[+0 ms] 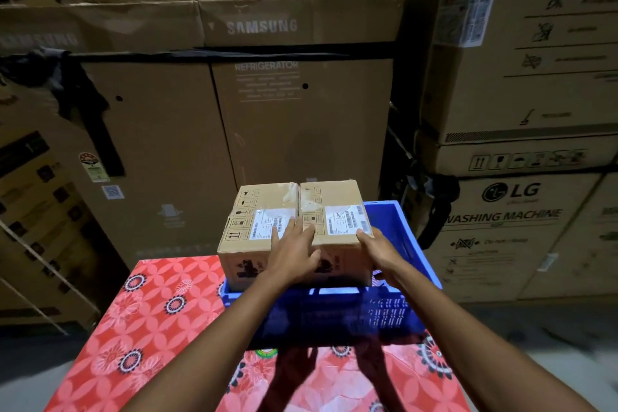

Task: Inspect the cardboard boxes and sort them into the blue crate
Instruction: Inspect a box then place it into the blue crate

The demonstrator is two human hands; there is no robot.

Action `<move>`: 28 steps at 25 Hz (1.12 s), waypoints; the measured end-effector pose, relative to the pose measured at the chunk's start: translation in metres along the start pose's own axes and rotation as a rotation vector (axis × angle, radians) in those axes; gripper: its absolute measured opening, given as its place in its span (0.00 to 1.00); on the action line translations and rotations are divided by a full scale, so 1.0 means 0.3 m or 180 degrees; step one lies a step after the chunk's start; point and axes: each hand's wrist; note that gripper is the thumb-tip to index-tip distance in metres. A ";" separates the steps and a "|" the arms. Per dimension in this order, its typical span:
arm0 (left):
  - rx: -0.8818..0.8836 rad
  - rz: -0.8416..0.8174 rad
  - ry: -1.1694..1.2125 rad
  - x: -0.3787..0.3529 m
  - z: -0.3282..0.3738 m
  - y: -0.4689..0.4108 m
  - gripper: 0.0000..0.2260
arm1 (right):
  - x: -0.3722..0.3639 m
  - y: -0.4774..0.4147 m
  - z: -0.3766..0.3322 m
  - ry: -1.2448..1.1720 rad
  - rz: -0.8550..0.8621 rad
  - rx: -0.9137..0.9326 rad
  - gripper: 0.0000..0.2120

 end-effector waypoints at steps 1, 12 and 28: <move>-0.0007 0.0043 -0.0108 -0.005 0.007 0.005 0.29 | -0.002 0.004 -0.006 0.0019 0.0043 -0.0008 0.19; -0.0144 -0.0040 -0.0390 0.013 0.008 0.038 0.31 | -0.004 0.063 -0.020 -0.0138 -0.0006 0.0194 0.18; -0.1498 0.1082 0.1400 0.354 0.592 0.320 0.32 | 0.468 0.565 -0.443 -0.0169 0.1047 0.1694 0.29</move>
Point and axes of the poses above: each hand's wrist, its own y-axis away from the middle knuckle, its own x-axis out of the back of the hand, z = x × y, and after that the axes turned 12 degrees about x, right-handed
